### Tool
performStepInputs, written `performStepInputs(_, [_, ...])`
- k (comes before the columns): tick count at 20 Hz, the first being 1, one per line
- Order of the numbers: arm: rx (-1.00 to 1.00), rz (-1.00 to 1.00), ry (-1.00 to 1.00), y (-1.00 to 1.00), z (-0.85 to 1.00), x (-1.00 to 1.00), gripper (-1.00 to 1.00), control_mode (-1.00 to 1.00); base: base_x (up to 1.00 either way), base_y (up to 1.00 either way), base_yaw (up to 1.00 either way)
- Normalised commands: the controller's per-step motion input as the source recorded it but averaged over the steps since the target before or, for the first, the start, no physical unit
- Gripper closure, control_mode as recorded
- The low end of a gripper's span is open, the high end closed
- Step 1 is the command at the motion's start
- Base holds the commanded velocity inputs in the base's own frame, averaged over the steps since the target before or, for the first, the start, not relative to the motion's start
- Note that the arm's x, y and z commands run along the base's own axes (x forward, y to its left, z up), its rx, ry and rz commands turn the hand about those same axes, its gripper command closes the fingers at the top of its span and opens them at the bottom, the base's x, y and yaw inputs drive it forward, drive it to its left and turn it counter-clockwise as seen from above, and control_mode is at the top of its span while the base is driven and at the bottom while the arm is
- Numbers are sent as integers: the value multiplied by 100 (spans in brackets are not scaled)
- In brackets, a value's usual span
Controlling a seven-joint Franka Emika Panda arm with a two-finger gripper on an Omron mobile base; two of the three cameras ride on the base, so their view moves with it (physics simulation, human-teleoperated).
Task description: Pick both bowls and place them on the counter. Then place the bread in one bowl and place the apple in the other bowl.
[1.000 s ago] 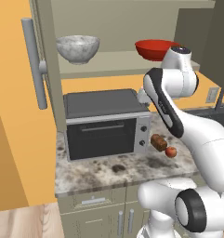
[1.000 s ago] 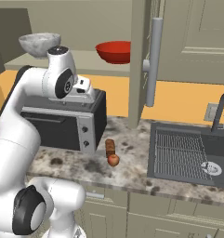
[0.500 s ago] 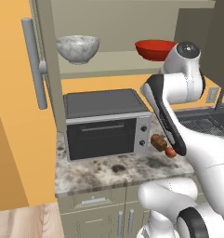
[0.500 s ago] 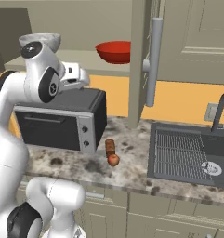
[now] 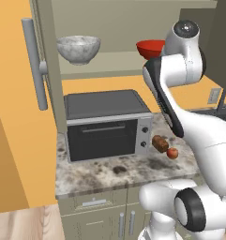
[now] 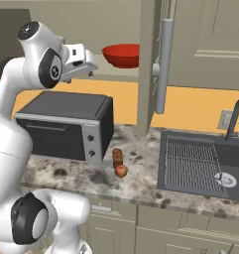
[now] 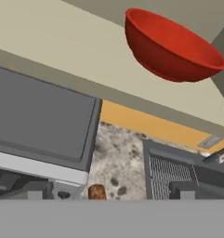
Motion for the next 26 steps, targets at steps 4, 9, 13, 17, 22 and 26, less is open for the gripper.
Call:
performStepInputs(4, [-4, 0, 4, -10, 58, 47, -100, -100, 0, 0, 0])
performStepInputs(9, [-1, 0, 1, -5, 25, 59, -100, -100, 0, 0, 0])
performStepInputs(13, [-4, 1, 2, -13, -7, 69, -100, -100, 0, 0, 0])
performStepInputs(17, [-9, 1, 0, -7, -3, 62, -100, -100, 0, 0, 0])
performStepInputs(22, [-9, 1, 0, -13, -6, 43, -100, -100, 0, 0, 0])
performStepInputs(26, [-2, 2, 0, -27, -25, 26, -100, -100, 0, 0, 0])
